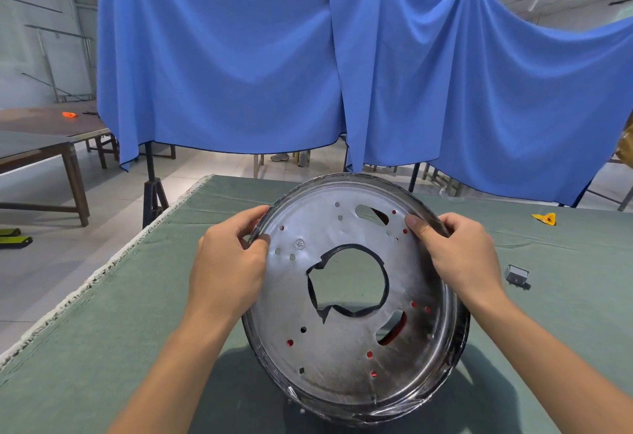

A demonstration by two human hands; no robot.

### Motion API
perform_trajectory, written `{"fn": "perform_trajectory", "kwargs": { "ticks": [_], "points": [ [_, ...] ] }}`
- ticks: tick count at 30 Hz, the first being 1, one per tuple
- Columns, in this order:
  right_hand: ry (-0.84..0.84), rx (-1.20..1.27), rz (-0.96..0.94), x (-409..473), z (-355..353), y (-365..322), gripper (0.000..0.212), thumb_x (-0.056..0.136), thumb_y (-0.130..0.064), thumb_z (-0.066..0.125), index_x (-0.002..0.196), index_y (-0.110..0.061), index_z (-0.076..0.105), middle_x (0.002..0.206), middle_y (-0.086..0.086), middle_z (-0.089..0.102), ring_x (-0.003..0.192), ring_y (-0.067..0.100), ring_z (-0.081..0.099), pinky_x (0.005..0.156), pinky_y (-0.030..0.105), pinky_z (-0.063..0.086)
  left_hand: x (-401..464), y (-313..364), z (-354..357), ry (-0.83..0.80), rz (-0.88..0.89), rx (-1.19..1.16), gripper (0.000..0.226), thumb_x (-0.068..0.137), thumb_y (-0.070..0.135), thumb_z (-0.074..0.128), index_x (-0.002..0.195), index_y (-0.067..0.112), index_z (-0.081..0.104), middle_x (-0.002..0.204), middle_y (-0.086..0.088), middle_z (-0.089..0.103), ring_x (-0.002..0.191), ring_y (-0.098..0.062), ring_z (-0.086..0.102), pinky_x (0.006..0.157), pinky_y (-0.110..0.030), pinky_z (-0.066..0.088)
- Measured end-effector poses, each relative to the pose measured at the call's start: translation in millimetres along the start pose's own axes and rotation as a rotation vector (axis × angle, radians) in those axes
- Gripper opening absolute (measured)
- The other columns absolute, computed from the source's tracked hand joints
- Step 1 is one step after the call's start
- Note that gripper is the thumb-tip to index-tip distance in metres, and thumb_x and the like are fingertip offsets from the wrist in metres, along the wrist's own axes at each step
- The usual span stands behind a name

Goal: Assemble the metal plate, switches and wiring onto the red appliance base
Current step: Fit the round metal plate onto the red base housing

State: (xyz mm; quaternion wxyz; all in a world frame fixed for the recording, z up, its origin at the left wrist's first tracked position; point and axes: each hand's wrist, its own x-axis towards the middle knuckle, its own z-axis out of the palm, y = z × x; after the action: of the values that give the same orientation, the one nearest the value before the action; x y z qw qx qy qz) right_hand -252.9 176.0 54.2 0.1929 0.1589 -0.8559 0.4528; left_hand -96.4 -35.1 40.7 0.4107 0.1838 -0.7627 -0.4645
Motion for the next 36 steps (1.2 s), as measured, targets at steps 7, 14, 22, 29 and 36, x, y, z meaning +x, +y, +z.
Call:
{"fn": "perform_trajectory", "kwargs": {
  "ticks": [7, 14, 22, 29, 36],
  "points": [
    [0.007, -0.011, 0.007, -0.4, 0.5, -1.2, 0.044, 0.082, -0.059, 0.062, 0.069, -0.017, 0.057, 0.062, -0.003, 0.058, 0.065, 0.021, 0.055, 0.057, 0.033, 0.038, -0.7, -0.2, -0.2, 0.042, 0.028, -0.006, 0.033, 0.087, 0.01, 0.06, 0.097, 0.04, 0.07, 0.082, 0.028, 0.069, 0.086, -0.01, 0.067, 0.078, -0.045, 0.056],
    [0.005, -0.011, -0.007, -0.4, -0.3, -3.9, 0.045, 0.083, -0.058, 0.061, 0.067, -0.016, 0.055, 0.059, -0.004, 0.055, 0.061, 0.02, 0.052, 0.056, 0.032, 0.037, 1.3, -2.4, -1.4, 0.115, -0.005, -0.025, 0.038, 0.084, 0.012, 0.066, 0.077, 0.049, 0.069, 0.069, 0.037, 0.064, 0.071, 0.008, 0.062, 0.067, -0.028, 0.051],
    [-0.008, 0.021, -0.014, -2.0, -0.6, -4.7, 0.042, 0.085, -0.052, 0.063, 0.07, -0.013, 0.058, 0.062, -0.001, 0.057, 0.064, 0.022, 0.053, 0.059, 0.035, 0.041, 1.7, -4.3, -0.9, 0.145, -0.058, -0.043, 0.03, 0.08, 0.019, 0.07, 0.075, 0.048, 0.066, 0.078, 0.016, 0.072, 0.08, -0.016, 0.068, 0.075, -0.043, 0.056],
    [-0.026, 0.097, -0.01, -2.7, -2.0, -5.7, 0.032, 0.085, -0.041, 0.068, 0.069, -0.014, 0.06, 0.06, -0.003, 0.057, 0.06, 0.017, 0.05, 0.057, 0.033, 0.038, -0.6, -0.7, -0.3, 0.121, -0.077, -0.063, 0.02, 0.071, 0.032, 0.062, 0.088, 0.038, 0.071, 0.079, 0.013, 0.072, 0.082, -0.021, 0.067, 0.076, -0.047, 0.055],
    [-0.035, 0.091, -0.007, -5.0, -3.1, -8.0, 0.027, 0.086, -0.036, 0.068, 0.071, -0.015, 0.061, 0.065, -0.002, 0.06, 0.064, 0.019, 0.052, 0.059, 0.033, 0.039, 0.2, -0.3, -0.1, 0.154, -0.106, -0.046, 0.011, 0.065, 0.039, 0.06, 0.071, 0.049, 0.062, 0.073, 0.015, 0.069, 0.078, -0.019, 0.066, 0.074, -0.043, 0.054]
  ]
}}
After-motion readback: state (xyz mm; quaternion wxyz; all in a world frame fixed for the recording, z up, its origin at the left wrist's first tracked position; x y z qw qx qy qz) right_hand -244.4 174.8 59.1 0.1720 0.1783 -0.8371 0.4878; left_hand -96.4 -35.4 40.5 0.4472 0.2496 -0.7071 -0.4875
